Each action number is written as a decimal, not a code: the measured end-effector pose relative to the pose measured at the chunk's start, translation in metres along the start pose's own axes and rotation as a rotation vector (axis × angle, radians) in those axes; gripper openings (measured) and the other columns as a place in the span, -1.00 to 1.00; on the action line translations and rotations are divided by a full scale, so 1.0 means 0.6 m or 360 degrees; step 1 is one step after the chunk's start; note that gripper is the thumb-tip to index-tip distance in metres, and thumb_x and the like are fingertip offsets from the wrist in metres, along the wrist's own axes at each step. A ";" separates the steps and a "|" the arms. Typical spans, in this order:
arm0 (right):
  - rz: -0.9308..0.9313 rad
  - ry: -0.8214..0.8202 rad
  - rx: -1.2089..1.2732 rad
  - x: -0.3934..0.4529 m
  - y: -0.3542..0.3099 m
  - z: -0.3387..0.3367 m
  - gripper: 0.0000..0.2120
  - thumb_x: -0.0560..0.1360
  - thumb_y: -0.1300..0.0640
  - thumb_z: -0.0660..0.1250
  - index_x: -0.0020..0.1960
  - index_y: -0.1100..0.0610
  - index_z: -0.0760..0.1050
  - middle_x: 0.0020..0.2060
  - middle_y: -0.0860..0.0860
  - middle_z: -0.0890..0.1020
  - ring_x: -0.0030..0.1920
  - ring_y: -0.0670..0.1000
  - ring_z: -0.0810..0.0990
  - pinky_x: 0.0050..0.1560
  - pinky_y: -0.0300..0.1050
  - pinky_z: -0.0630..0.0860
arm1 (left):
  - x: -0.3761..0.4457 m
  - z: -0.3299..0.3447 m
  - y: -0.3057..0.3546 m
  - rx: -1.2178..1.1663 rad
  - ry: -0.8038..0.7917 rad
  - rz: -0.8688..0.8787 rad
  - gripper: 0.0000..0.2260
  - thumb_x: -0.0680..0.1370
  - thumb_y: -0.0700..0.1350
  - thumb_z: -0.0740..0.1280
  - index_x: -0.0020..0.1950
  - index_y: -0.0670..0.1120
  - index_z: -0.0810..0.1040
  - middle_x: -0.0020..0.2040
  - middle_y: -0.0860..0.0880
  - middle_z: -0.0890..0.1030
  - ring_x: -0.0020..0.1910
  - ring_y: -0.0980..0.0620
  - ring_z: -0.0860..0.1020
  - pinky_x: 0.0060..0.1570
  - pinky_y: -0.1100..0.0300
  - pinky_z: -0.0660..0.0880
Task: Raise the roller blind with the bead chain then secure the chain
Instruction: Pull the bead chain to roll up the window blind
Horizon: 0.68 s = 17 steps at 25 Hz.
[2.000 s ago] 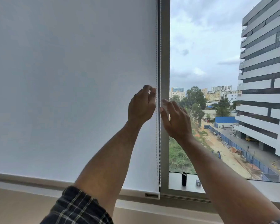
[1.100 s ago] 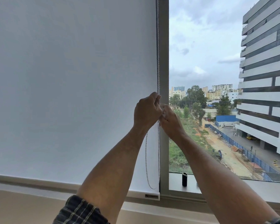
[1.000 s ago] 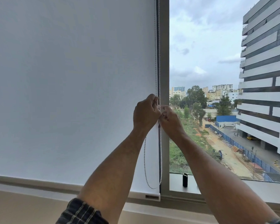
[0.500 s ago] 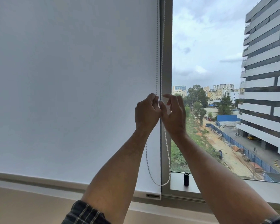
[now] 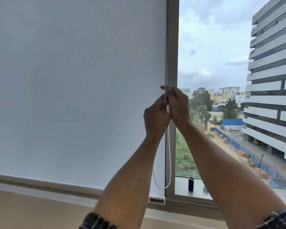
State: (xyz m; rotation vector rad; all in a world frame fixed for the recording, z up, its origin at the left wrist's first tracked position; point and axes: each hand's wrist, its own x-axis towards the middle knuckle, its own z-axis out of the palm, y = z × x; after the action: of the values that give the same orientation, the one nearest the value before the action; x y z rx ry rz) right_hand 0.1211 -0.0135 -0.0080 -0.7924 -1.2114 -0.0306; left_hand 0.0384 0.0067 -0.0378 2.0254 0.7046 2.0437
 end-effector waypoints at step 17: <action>0.0359 -0.0005 0.0428 -0.010 -0.026 0.064 -0.74 0.73 -0.07 0.14 0.13 0.01 0.56 -0.38 -0.09 0.47 -0.48 -0.12 0.34 -0.53 -0.30 0.23 | -0.139 0.004 -0.060 0.0057 -0.0038 -0.0163 -0.73 0.50 -0.33 0.20 -0.29 -0.01 0.30 -0.48 0.04 0.36 -0.47 -0.03 0.25 -0.46 0.29 0.12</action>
State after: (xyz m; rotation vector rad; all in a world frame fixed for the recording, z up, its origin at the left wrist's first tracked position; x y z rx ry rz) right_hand 0.0808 -0.0058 -0.0003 -0.6870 -1.0950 0.3123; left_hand 0.0381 0.0014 -0.1285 1.9859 0.8282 1.9605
